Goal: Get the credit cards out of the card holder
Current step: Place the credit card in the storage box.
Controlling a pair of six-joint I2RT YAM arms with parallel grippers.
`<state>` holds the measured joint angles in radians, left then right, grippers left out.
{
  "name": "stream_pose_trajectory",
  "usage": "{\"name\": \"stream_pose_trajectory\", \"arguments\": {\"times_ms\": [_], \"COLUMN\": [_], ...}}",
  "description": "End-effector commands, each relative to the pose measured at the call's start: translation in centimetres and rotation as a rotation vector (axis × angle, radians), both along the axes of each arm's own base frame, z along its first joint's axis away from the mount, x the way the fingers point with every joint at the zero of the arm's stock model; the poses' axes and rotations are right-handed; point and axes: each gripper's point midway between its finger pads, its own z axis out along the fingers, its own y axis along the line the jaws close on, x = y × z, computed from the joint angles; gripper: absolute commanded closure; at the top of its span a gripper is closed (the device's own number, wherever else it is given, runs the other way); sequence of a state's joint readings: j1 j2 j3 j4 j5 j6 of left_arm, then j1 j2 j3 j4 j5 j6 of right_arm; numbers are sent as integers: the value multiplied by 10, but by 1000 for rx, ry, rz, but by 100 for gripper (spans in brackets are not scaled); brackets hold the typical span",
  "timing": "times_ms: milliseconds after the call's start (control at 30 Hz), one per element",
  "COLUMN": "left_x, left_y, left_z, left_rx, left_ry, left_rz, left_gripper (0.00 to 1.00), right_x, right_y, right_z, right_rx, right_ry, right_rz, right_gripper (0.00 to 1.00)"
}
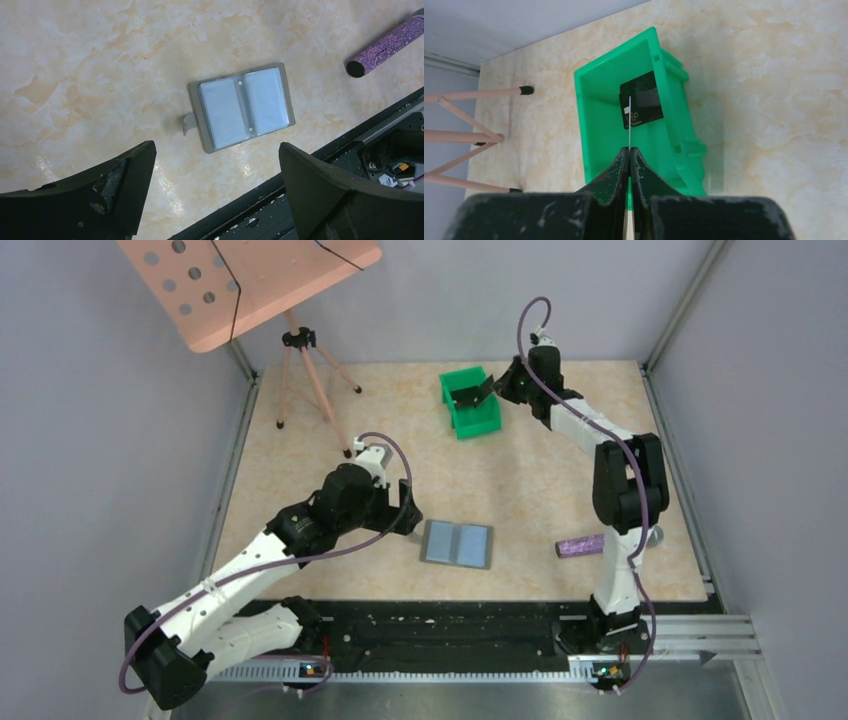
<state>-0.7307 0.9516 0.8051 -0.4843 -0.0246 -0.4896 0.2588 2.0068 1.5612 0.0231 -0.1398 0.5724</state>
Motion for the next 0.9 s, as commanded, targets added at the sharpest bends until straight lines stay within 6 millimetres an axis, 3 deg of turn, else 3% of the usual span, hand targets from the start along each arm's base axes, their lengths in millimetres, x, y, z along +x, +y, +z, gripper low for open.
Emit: {"name": "stream_pose_trajectory", "arguments": {"times_ms": [0, 133, 367, 867], "left_x": [3, 4, 4, 2], "left_y": [2, 7, 15, 12], "left_z": [23, 27, 24, 27], "left_rx": [18, 40, 64, 48], "left_ry": [-62, -82, -103, -114], "left_rz": [-27, -25, -15, -33], "left_gripper": [1, 1, 1, 1], "right_x": [28, 34, 40, 49], "right_y": [12, 27, 48, 59], "right_z": [11, -4, -9, -34], "right_rx": [85, 99, 115, 57], "right_ry": [-67, -65, -111, -107], "right_rz": [-34, -26, -26, -29], "right_gripper": [100, 100, 100, 100]}}
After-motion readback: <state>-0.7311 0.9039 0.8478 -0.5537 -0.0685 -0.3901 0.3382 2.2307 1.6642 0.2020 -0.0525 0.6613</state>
